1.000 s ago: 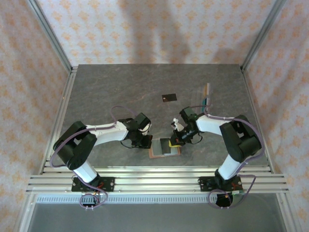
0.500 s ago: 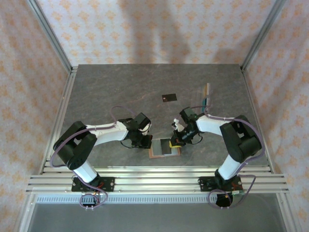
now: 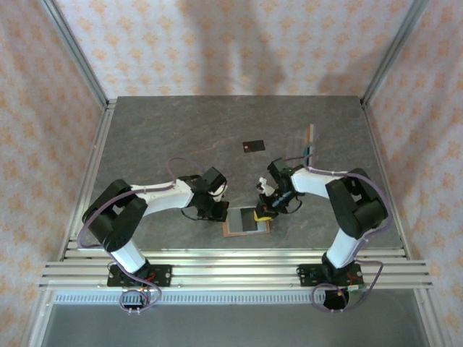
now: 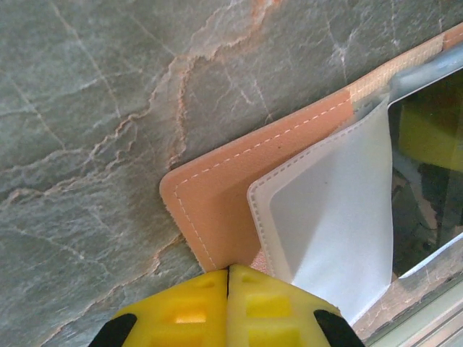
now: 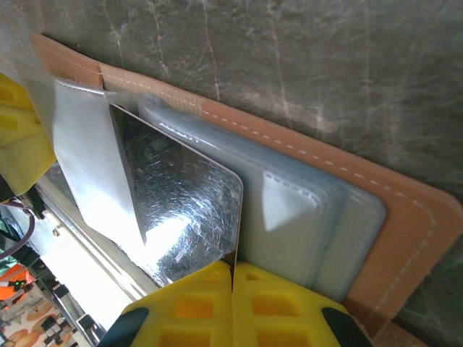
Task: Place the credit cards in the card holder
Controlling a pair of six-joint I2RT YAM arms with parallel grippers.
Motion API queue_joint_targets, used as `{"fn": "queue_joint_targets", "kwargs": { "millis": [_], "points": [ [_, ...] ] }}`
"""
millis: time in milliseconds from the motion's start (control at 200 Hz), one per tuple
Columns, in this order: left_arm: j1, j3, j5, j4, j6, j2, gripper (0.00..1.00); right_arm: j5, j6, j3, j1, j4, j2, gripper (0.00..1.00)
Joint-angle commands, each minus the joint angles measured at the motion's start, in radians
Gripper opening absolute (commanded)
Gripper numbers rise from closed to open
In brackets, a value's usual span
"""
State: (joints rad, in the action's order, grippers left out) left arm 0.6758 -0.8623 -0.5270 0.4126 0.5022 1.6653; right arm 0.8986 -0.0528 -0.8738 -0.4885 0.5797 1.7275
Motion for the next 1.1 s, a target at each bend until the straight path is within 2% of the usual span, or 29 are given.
{"fn": "queue_joint_targets", "kwargs": {
  "millis": [0,355,861,1091],
  "points": [
    [-0.013,0.022,0.113,-0.011,-0.021,0.077,0.0,-0.011,0.021,-0.007,-0.01,0.047,0.035,0.0],
    [-0.013,0.02,0.127,0.006,-0.024,0.07,0.0,0.04,0.039,-0.036,-0.018,0.051,0.048,0.0],
    [-0.013,0.023,0.142,0.01,-0.02,0.06,0.0,0.046,0.011,-0.114,-0.077,0.026,0.112,0.0],
    [-0.017,0.031,0.155,0.017,0.0,0.006,0.0,0.044,0.0,-0.126,-0.082,0.031,0.109,0.0]
  ]
}}
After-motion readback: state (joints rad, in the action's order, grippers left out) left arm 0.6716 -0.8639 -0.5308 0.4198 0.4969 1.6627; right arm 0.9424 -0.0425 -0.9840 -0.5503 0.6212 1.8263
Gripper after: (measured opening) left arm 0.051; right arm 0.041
